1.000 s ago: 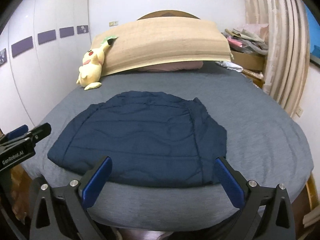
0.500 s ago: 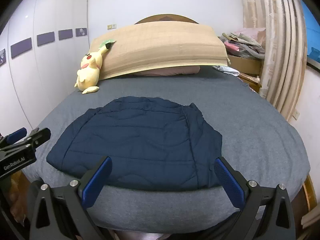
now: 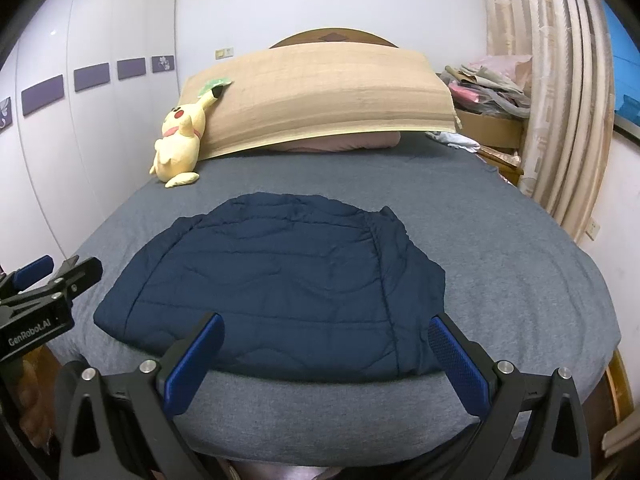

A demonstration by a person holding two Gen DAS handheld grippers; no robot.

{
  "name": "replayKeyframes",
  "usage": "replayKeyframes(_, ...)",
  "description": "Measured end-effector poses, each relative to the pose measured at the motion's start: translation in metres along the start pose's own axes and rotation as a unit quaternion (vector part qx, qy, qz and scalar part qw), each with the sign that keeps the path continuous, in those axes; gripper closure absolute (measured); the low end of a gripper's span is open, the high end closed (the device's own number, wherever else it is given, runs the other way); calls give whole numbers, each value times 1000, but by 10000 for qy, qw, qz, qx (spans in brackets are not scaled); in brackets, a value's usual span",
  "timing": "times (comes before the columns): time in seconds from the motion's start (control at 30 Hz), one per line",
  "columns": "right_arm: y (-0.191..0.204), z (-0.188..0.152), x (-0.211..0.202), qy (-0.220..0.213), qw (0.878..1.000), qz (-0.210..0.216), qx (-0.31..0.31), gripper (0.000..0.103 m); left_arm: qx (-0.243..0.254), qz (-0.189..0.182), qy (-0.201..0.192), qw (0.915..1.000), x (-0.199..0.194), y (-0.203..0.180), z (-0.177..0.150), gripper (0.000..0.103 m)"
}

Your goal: Fold large clothes

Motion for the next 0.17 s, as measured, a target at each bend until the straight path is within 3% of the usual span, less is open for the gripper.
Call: replayKeyframes(0.17,1,-1,0,4,10000,-10,-1,0,-10,-14,-7,10000,-1,0,0,6)
Point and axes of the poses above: each gripper's, at about its wrist camera, not at the fingertips, and x roughly the way its jaws point, y to its left, z to its top, the point moved 5 cm from there along x, roughly the way its jaws point, and after that the axes turned 12 degrees about x, right-handed, at the moved point
